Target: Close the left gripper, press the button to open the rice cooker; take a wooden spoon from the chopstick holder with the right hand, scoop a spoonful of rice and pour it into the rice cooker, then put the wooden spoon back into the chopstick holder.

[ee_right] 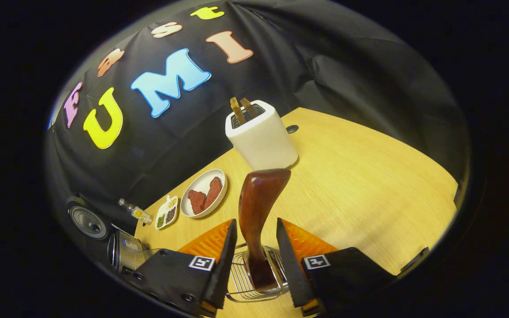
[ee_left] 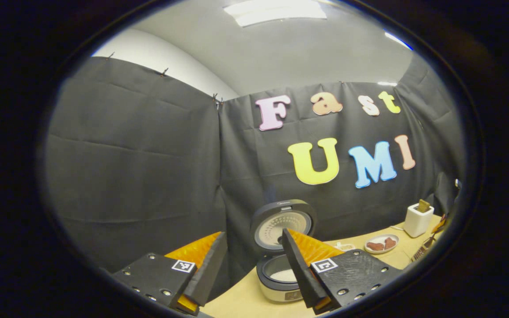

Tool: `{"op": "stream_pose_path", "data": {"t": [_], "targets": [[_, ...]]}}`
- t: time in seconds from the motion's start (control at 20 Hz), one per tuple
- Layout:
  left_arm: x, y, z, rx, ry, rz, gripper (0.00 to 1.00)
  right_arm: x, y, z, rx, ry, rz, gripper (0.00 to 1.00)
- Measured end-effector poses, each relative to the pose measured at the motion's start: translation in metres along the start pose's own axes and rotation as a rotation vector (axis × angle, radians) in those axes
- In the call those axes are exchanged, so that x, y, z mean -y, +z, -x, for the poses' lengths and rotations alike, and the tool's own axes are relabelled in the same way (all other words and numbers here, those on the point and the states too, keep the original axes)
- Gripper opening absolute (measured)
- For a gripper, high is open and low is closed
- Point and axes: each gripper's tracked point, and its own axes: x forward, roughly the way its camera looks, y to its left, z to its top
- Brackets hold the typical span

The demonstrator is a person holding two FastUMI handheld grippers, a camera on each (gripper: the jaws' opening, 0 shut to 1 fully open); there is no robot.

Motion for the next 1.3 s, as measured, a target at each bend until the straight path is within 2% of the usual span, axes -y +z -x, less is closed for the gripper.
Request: {"op": "stream_pose_path", "data": {"t": [0.1, 0.15, 0.2, 0.25, 0.7, 1.0, 1.3], "targets": [[-0.001, -0.005, 0.000, -0.009, 0.000, -0.002, 0.78, -0.002, 0.000, 0.001, 0.000, -0.004, -0.006, 0.22], [-0.001, -0.006, 0.000, -0.011, 0.000, 0.002, 0.78, -0.002, 0.001, 0.000, 0.002, 0.002, -0.002, 0.22], [-0.002, -0.007, 0.000, -0.015, -0.001, 0.008, 0.78, 0.004, -0.004, -0.008, 0.007, -0.025, 0.018, 0.22], [-0.002, -0.010, 0.000, -0.021, -0.002, 0.013, 0.78, 0.001, 0.005, 0.009, 0.025, -0.027, 0.032, 0.12], [0.004, -0.023, -0.019, -0.033, -0.031, 0.044, 0.78, -0.042, 0.051, 0.054, 0.204, 0.010, 0.162, 0.12], [0.005, -0.030, -0.025, -0.044, -0.058, 0.060, 0.78, -0.120, 0.048, 0.079, 0.246, 0.146, 0.204, 0.12], [-0.010, -0.042, -0.026, -0.062, -0.053, 0.069, 0.78, -0.196, 0.007, 0.080, 0.218, 0.272, 0.281, 0.12]]}}
